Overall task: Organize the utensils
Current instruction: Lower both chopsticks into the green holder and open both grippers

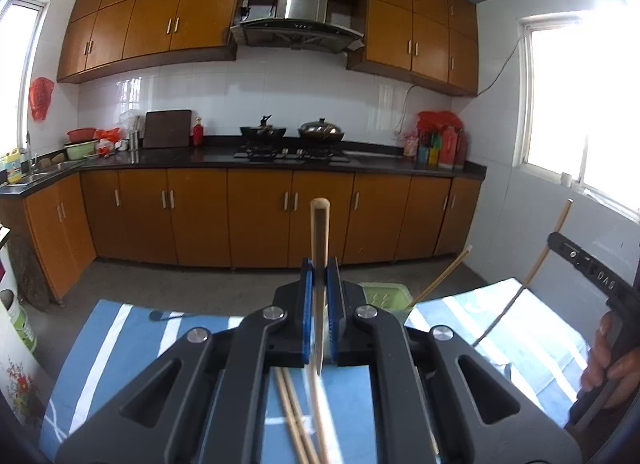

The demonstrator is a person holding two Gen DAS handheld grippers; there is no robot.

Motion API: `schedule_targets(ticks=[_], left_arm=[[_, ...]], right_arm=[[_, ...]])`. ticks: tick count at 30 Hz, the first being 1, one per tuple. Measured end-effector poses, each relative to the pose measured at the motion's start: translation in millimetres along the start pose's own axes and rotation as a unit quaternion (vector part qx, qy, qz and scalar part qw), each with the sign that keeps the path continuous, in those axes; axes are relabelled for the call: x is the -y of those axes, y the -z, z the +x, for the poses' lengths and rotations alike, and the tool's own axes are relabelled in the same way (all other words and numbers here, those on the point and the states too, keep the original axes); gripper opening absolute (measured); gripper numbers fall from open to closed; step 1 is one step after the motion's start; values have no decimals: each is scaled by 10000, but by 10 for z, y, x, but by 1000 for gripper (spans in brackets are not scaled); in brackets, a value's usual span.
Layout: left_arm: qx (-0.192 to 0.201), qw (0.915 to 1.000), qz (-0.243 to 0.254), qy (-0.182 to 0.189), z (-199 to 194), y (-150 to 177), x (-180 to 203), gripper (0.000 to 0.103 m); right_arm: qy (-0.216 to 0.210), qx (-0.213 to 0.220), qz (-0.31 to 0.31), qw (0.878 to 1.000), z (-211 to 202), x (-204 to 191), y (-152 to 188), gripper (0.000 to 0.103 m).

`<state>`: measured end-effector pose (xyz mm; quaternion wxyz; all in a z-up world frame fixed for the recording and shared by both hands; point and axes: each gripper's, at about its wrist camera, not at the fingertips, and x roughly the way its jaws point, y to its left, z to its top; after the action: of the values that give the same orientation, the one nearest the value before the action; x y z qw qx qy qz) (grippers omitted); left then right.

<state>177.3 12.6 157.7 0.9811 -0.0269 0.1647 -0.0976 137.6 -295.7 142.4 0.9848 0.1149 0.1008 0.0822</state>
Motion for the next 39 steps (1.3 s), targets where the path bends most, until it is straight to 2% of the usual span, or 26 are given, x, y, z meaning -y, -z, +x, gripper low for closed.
schedule_targets(ticks=[4,8,13,16,22,27,33,39], left_arm=[[281,9996,-33,98,100,-305,202,8],[566,9982,-143,103,266,-596,329,8],[788,9966,-221,7,572,-767,409,8],[866,9959,-242,-61,772,-729,409,8],[664,9970,-371,-114,1248,-450,330,8],[276,9981,-557,-30,1532,-229,256,8],[-60,9986,-529,9,1652,-98,210,8],[-149,9983,-551,-92,1530,-86,141,19]], right_arm=[[-41,412,-54,9991,115,-136,-183,8],[-36,624,12,9980,318,-192,-309,8],[45,684,99,9976,639,-209,-318,8],[70,597,130,9981,823,-207,-232,8],[123,285,0,9995,1117,-213,31,8],[117,27,-4,9999,1223,-180,195,8],[141,-283,42,9995,1301,-161,308,8],[207,-301,5,9993,1155,-159,266,8]])
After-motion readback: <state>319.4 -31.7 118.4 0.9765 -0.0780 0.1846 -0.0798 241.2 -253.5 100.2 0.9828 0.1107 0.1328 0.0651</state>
